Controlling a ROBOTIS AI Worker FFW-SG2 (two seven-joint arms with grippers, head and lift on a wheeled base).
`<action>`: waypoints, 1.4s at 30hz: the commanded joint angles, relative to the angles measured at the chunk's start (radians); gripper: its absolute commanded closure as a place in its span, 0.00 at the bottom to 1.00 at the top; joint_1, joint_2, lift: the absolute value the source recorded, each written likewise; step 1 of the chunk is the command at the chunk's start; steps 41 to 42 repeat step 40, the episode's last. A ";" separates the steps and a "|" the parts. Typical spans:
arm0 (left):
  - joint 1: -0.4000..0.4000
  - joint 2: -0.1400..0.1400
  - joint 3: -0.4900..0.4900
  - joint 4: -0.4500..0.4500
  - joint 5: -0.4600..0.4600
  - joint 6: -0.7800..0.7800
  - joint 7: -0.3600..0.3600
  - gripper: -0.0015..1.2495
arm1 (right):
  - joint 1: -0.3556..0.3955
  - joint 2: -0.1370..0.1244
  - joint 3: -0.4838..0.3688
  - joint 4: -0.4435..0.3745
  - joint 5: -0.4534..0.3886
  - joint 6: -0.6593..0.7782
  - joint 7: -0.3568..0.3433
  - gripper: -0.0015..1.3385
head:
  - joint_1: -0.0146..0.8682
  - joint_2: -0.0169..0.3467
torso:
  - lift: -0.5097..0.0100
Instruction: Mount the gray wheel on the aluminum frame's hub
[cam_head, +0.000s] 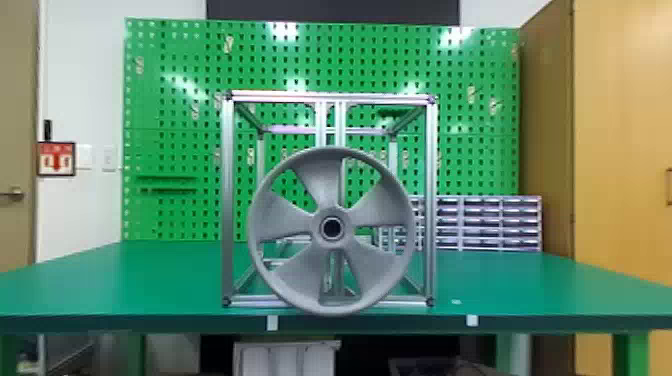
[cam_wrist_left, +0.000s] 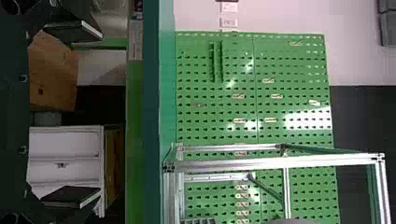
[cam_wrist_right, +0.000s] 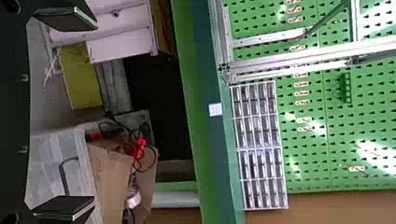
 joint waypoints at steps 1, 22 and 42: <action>-0.011 0.045 -0.026 -0.005 -0.055 0.000 0.000 0.10 | 0.015 -0.077 0.031 -0.002 0.038 0.019 0.003 0.00 | 0.01 0.06 | 0.02; 0.074 -0.054 -0.024 0.245 -0.168 -0.260 -0.107 0.10 | 0.104 0.012 0.074 0.251 0.268 -0.357 0.152 0.00 | 0.01 0.06 | 0.02; 0.101 -0.066 -0.037 0.366 -0.150 -0.398 -0.132 0.10 | 0.152 0.064 0.058 0.457 0.225 -0.639 0.190 0.01 | 0.01 0.06 | 0.02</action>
